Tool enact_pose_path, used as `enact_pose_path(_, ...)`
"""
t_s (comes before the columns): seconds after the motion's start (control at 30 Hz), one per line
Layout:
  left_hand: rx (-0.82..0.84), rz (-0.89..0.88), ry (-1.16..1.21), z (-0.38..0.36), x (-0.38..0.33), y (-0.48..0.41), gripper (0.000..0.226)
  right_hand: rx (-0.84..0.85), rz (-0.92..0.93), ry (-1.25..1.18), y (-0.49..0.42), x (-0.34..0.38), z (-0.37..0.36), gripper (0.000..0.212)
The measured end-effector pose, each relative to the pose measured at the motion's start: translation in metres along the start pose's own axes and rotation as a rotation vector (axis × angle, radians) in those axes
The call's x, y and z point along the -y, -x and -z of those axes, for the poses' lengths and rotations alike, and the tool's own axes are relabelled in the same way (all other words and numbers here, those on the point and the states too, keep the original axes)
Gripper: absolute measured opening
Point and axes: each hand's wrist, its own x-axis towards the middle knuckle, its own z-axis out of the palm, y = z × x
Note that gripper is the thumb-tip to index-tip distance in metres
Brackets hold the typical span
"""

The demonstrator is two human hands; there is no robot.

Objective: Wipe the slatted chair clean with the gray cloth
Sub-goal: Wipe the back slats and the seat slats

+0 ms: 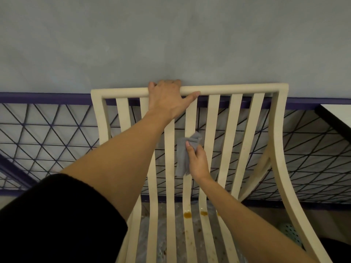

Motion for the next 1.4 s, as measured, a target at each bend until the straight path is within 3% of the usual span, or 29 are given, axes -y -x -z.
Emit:
enact_pose_path(0.23, 0.059, 0.012, 0.045, 0.006, -0.001, 0.001, 0.053, 0.161, 0.019, 0.318, -0.022, 0.049, 0.021, 0.03)
enact_pose_path(0.47, 0.009, 0.004, -0.006, 0.001, -0.001, 0.001, 0.057, 0.083, 0.209, 0.221, -0.057, 0.114, 0.0, 0.03)
enact_pose_path(0.7, -0.025, 0.004, 0.002, -0.004, 0.0, 0.004, 0.054, -0.048, 0.275, 0.009, -0.033, 0.072, -0.021, 0.019)
enact_pose_path(0.97, -0.099, -0.012, -0.014, -0.01, 0.001, 0.006, 0.061, -0.076, 0.261, 0.101, -0.019, 0.028, -0.015, 0.014)
enact_pose_path(1.27, -0.121, -0.001, -0.011, -0.011, 0.0, 0.008, 0.062, -0.07, 0.216, 0.158, -0.008, -0.002, -0.01, 0.037)
enact_pose_path(1.4, -0.134, 0.002, -0.017, -0.013, 0.0, 0.007, 0.064, -0.075, 0.182, 0.163, -0.004, -0.014, -0.006, 0.032)
